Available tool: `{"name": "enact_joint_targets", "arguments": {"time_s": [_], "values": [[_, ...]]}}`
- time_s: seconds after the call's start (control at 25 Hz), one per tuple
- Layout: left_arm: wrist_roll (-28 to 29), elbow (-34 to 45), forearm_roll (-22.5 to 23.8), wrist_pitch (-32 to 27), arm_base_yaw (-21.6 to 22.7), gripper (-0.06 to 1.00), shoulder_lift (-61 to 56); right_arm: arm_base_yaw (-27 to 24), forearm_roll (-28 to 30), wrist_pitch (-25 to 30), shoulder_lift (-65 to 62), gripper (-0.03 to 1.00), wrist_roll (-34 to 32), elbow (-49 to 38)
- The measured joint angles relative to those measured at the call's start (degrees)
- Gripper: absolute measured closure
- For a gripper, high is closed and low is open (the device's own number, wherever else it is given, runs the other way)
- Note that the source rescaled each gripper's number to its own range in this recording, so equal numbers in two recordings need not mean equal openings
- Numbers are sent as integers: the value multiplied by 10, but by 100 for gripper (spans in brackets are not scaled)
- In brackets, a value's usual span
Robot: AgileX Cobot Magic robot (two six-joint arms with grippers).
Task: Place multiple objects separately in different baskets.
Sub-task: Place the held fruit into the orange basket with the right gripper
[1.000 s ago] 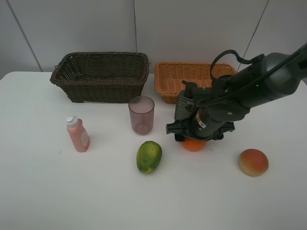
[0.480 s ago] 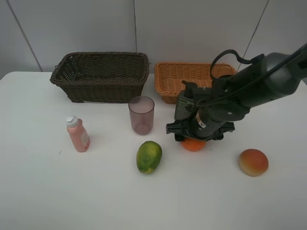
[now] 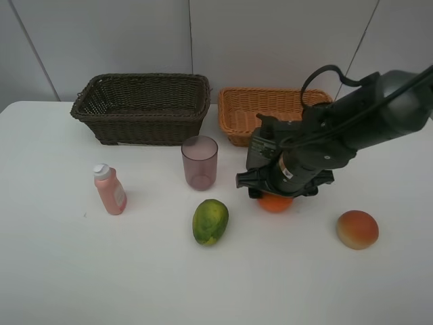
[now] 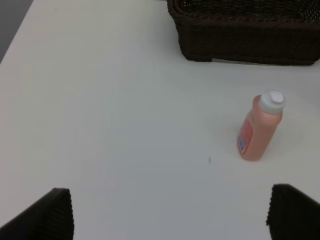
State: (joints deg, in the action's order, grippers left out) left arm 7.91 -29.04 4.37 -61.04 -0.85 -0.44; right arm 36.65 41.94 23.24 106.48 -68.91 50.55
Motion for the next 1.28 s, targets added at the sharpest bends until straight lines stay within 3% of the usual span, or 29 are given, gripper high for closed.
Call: {"name": "enact_joint_targets", "arguments": {"time_s": [0.16,0.32,0.48,0.64,0.96,1.28], "values": [[0,0,0,0,0,-6,0,-1,-62,15,-56,39,107,0],[0,0,0,0,0,-6,0,-16,-190,46,-103,39,264,2],[0,0,0,0,0,-6,0,-46,-289,142,-118,39,421,34],[0,0,0,0,0,-6,0,-85,-333,243,-119,39,531,104],[0,0,0,0,0,-6,0,-157,-338,330,-64,39,623,302],[0,0,0,0,0,-6,0,-174,-338,346,87,39,654,488]]}}
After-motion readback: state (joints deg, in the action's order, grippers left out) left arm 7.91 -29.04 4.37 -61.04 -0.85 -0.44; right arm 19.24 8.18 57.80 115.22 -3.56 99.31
